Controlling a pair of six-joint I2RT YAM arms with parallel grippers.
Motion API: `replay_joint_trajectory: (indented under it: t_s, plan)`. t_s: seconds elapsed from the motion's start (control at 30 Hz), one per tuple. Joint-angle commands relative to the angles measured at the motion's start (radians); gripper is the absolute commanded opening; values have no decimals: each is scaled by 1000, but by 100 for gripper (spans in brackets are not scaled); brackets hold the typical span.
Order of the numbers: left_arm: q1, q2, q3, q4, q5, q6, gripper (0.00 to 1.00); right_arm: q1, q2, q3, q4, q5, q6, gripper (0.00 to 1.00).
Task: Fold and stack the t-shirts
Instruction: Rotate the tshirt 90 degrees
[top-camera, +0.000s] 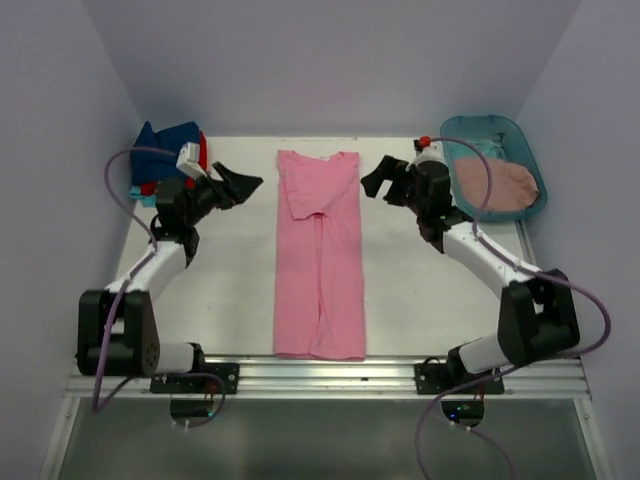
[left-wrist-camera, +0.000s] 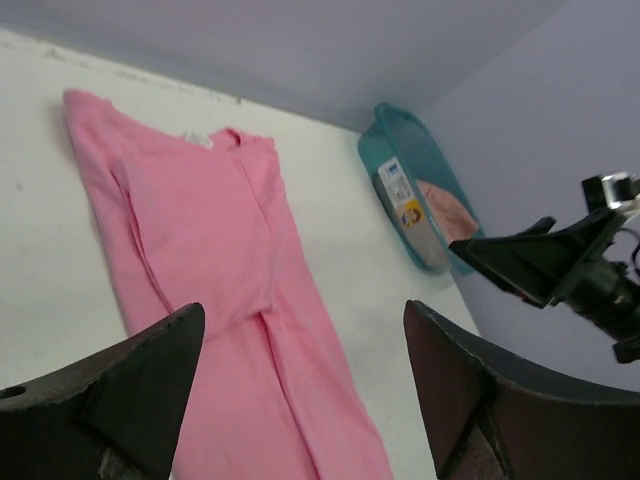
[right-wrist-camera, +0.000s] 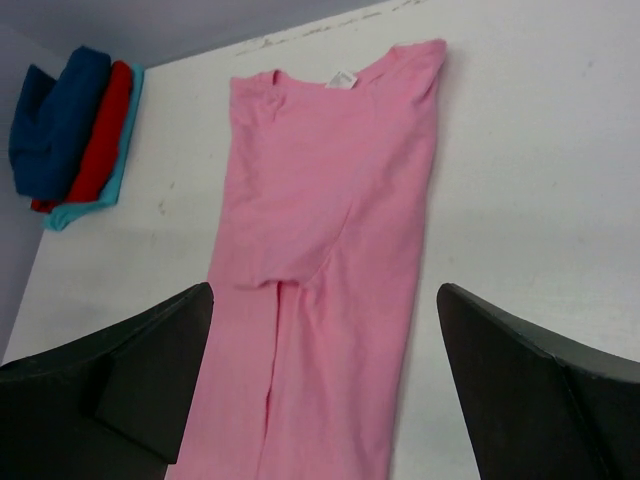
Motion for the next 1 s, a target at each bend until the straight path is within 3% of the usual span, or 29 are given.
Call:
replay_joint_trajectory:
  t_s: [0.0,0.07,0.2,0.3,0.37,0.47,0.73,0.97]
  plan:
    - [-99,-195,-186,-386,-140,177,84,107,-152,-129,-281,158,-38,99]
    - [-167,-333,-277,-494,-156,193,83,159,-269,-239,-363,165,20,98]
    - [-204,-570,-369,-872,-176,229,82,222,-510,-486,-529,102,114,92]
    - [-272,-735,-400,-941,-167,123,81,247,-760,-577,-676,84,183,88]
    - [-314,-769,-391,-984,-172,65,78,248,-920,-596,-758,56,232,84]
    - [-340,-776,-421,-1079,-154,52,77,248,-1039,-617,-880,-28,296,82]
    - [-480,-806,-493,-1184,-183,-34,73,248,-1044,-682,-964,-173,390,74]
    - [-665,-619,-575,-977,-195,-132,72,254,-865,-735,-823,-283,402,68]
